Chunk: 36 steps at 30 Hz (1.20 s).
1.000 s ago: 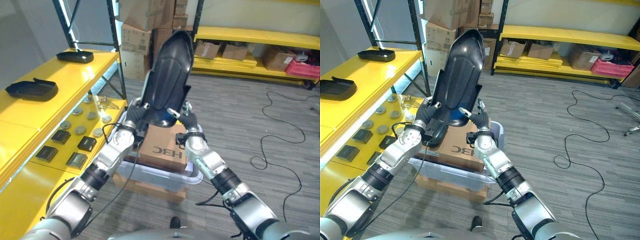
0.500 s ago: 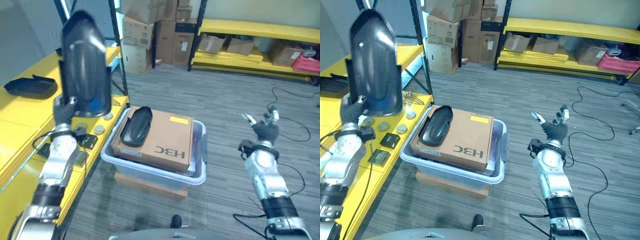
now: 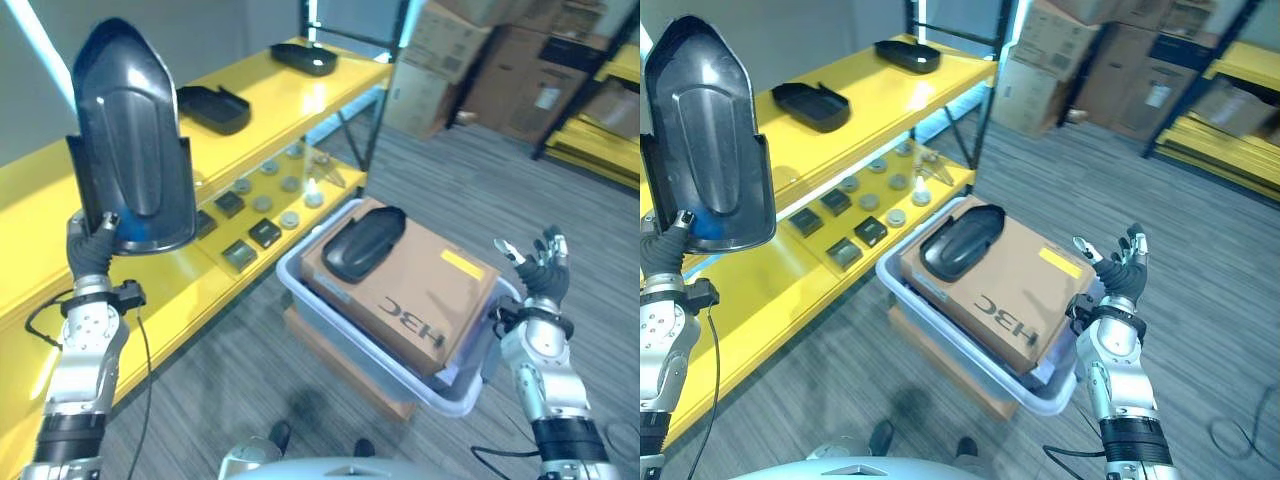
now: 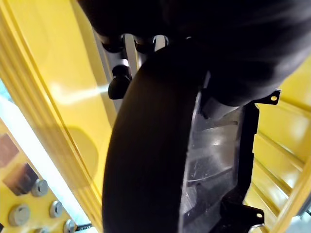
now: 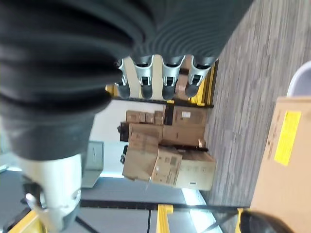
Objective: Move parts from the plastic box to the shelf.
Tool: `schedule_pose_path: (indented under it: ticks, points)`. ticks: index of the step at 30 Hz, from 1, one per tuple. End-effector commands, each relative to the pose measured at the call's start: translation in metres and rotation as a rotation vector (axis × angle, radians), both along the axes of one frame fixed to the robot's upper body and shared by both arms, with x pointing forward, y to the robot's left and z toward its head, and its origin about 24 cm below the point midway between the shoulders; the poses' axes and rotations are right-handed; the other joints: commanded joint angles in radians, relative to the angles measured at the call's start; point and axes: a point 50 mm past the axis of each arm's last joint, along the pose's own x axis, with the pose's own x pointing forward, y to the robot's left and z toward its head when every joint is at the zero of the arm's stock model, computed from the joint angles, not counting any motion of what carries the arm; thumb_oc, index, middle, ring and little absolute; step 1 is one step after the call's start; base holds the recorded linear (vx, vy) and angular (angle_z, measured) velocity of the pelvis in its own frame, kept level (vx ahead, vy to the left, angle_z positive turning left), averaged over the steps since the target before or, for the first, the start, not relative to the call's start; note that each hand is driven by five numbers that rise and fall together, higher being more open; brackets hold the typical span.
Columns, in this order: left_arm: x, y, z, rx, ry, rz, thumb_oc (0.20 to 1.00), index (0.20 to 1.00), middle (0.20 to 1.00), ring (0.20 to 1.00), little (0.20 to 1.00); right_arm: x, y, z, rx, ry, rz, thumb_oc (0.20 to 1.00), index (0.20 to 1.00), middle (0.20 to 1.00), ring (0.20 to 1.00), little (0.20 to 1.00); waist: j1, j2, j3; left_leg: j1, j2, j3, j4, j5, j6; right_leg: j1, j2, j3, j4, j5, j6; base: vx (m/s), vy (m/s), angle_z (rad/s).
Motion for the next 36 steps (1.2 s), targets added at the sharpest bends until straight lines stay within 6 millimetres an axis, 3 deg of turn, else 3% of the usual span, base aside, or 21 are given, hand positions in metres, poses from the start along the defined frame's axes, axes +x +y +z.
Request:
schedule_pose_path:
  ticks: [1, 3, 4, 6, 11, 16, 20, 23, 24, 25, 26, 27, 28, 29, 33, 35, 36]
  points:
    - [0.002, -0.007, 0.040, 0.059, -0.200, -0.052, 0.200, 0.200, 0.200, 0.200, 0.200, 0.008, 0.010, 0.035, -0.041, -0.167, 0.075, 1.000, 1.000, 1.000, 1.000, 1.000, -0.010, -0.008, -0.054, -0.039, -0.002, 0.092, -0.010, -0.017, 0.020, -0.059, 0.074, -0.024, 0.132, -0.108, -0.036, -0.02, -0.007, 0.56]
    - [-0.002, -0.008, 0.035, 0.041, -0.192, -0.068, 0.200, 0.200, 0.200, 0.200, 0.200, 0.009, 0.013, 0.037, -0.045, -0.178, 0.073, 1.000, 1.000, 1.000, 1.000, 1.000, 0.000, -0.010, -0.049, -0.057, 0.014, 0.140, -0.010, -0.009, 0.007, -0.052, 0.075, -0.068, 0.129, -0.116, -0.041, -0.05, 0.011, 0.41]
    - [-0.003, -0.011, 0.031, 0.034, -0.183, -0.094, 0.200, 0.200, 0.200, 0.200, 0.200, 0.007, 0.014, 0.038, -0.045, -0.185, 0.055, 1.000, 1.000, 1.000, 1.000, 1.000, -0.010, -0.012, -0.046, -0.087, 0.042, 0.252, -0.012, -0.001, -0.012, -0.038, 0.072, -0.123, 0.114, -0.119, -0.040, -0.02, 0.030, 1.14]
    - [-0.002, -0.014, 0.028, 0.015, -0.173, -0.122, 0.200, 0.200, 0.200, 0.200, 0.200, 0.003, 0.013, 0.039, -0.046, -0.186, 0.042, 1.000, 1.000, 1.000, 1.000, 1.000, -0.025, -0.012, -0.041, -0.124, 0.068, 0.348, -0.009, 0.027, -0.028, -0.029, 0.073, -0.157, 0.097, -0.110, -0.042, -0.02, 0.049, 1.48]
    - [-0.002, -0.020, 0.025, 0.008, -0.162, -0.135, 0.200, 0.200, 0.200, 0.200, 0.200, 0.003, 0.014, 0.039, -0.046, -0.190, 0.059, 1.000, 1.000, 1.000, 1.000, 1.000, -0.035, -0.010, -0.028, -0.181, 0.098, 0.454, 0.023, 0.057, -0.040, -0.027, 0.070, -0.199, 0.097, -0.101, -0.047, 0.03, 0.047, 0.63]
    - [-0.003, -0.016, 0.027, 0.001, -0.157, -0.128, 0.200, 0.200, 0.200, 0.200, 0.200, 0.011, 0.019, 0.042, -0.008, -0.225, 0.070, 1.000, 1.000, 1.000, 1.000, 1.000, -0.004, -0.012, -0.013, -0.200, 0.078, 0.410, 0.085, 0.025, -0.025, -0.038, 0.040, -0.205, 0.138, -0.113, -0.044, 0.14, 0.121, 0.14]
    - [-0.003, -0.011, 0.031, 0.015, -0.163, -0.149, 0.200, 0.200, 0.200, 0.200, 0.200, 0.010, 0.023, 0.039, 0.009, -0.232, 0.063, 1.000, 1.000, 1.000, 1.000, 1.000, 0.009, -0.010, -0.013, -0.163, 0.041, 0.391, 0.129, -0.048, 0.018, -0.042, -0.020, -0.203, 0.254, -0.167, -0.024, 0.26, 0.243, 0.03]
    - [0.002, -0.015, 0.037, 0.035, -0.171, -0.176, 0.200, 0.200, 0.200, 0.200, 0.200, 0.008, 0.022, 0.037, 0.040, -0.248, 0.050, 1.000, 1.000, 1.000, 1.000, 1.000, 0.005, -0.011, -0.006, -0.159, -0.003, 0.387, 0.166, -0.083, 0.063, -0.072, -0.077, -0.168, 0.430, -0.149, 0.015, 0.20, 0.236, 0.06]
    - [0.004, -0.016, 0.038, 0.042, -0.172, -0.179, 0.200, 0.200, 0.200, 0.200, 0.200, 0.008, 0.023, 0.036, 0.046, -0.254, 0.048, 1.000, 1.000, 1.000, 1.000, 1.000, 0.003, -0.011, -0.002, -0.158, -0.017, 0.386, 0.174, -0.090, 0.077, -0.097, -0.097, -0.153, 0.500, -0.127, 0.026, 0.16, 0.260, 0.14]
    - [0.007, -0.018, 0.039, 0.047, -0.173, -0.180, 0.200, 0.200, 0.200, 0.200, 0.200, 0.007, 0.025, 0.034, 0.053, -0.261, 0.054, 1.000, 1.000, 1.000, 1.000, 1.000, -0.012, 0.000, 0.010, -0.148, -0.038, 0.375, 0.188, -0.107, 0.102, -0.163, -0.127, -0.115, 0.660, -0.064, 0.040, 0.22, 0.332, 0.14]
    - [0.009, -0.019, 0.040, 0.056, -0.176, -0.173, 0.200, 0.200, 0.200, 0.200, 0.200, 0.004, 0.029, 0.033, 0.071, -0.266, 0.074, 1.000, 1.000, 1.000, 1.000, 1.000, -0.036, 0.015, 0.032, -0.135, -0.059, 0.361, 0.214, -0.127, 0.124, -0.279, -0.113, -0.046, 0.858, -0.013, 0.045, 0.19, 0.284, 0.29]
    - [0.009, -0.019, 0.040, 0.057, -0.174, -0.171, 0.200, 0.200, 0.200, 0.200, 0.200, 0.004, 0.029, 0.033, 0.073, -0.265, 0.079, 1.000, 1.000, 1.000, 1.000, 1.000, -0.040, 0.018, 0.035, -0.132, -0.060, 0.362, 0.218, -0.129, 0.127, -0.307, -0.106, -0.027, 0.890, 0.000, 0.045, 0.20, 0.143, 0.57]
    - [0.011, -0.019, 0.042, 0.060, -0.172, -0.157, 0.200, 0.200, 0.200, 0.200, 0.200, 0.003, 0.032, 0.031, 0.079, -0.259, 0.107, 1.000, 1.000, 1.000, 1.000, 1.000, -0.062, 0.025, 0.049, -0.123, -0.064, 0.352, 0.228, -0.135, 0.131, -0.385, -0.056, 0.007, 0.881, 0.031, 0.037, 0.17, -0.011, 0.52]
    - [0.011, -0.019, 0.042, 0.058, -0.173, -0.151, 0.200, 0.200, 0.200, 0.200, 0.200, 0.003, 0.033, 0.030, 0.079, -0.259, 0.115, 1.000, 1.000, 1.000, 1.000, 1.000, -0.071, 0.021, 0.055, -0.114, -0.069, 0.345, 0.233, -0.146, 0.131, -0.398, -0.043, 0.020, 0.844, 0.034, 0.037, 0.28, -0.092, 0.20]
    - [0.014, -0.026, 0.041, 0.058, -0.185, -0.151, 0.200, 0.200, 0.200, 0.200, 0.200, 0.004, 0.029, 0.033, 0.087, -0.278, 0.122, 1.000, 1.000, 1.000, 1.000, 1.000, -0.119, -0.023, 0.069, -0.079, -0.086, 0.277, 0.259, -0.217, 0.112, -0.381, 0.001, 0.110, 0.262, 0.076, 0.043, 0.33, -0.264, 0.05]
    - [0.013, -0.030, 0.037, 0.060, -0.186, -0.170, 0.200, 0.200, 0.200, 0.200, 0.200, 0.000, 0.023, 0.035, 0.084, -0.281, 0.111, 1.000, 1.000, 1.000, 1.000, 1.000, -0.144, -0.030, 0.071, -0.052, -0.076, 0.249, 0.266, -0.245, 0.110, -0.380, 0.022, 0.170, 0.122, 0.100, 0.054, 0.36, -0.227, 0.35]
    - [0.011, -0.031, 0.036, 0.059, -0.186, -0.170, 0.200, 0.200, 0.200, 0.200, 0.200, -0.002, 0.022, 0.036, 0.081, -0.279, 0.115, 1.000, 1.000, 1.000, 1.000, 1.000, -0.151, -0.029, 0.072, -0.042, -0.069, 0.246, 0.267, -0.253, 0.109, -0.379, 0.025, 0.175, 0.110, 0.109, 0.057, 0.29, -0.176, 0.70]
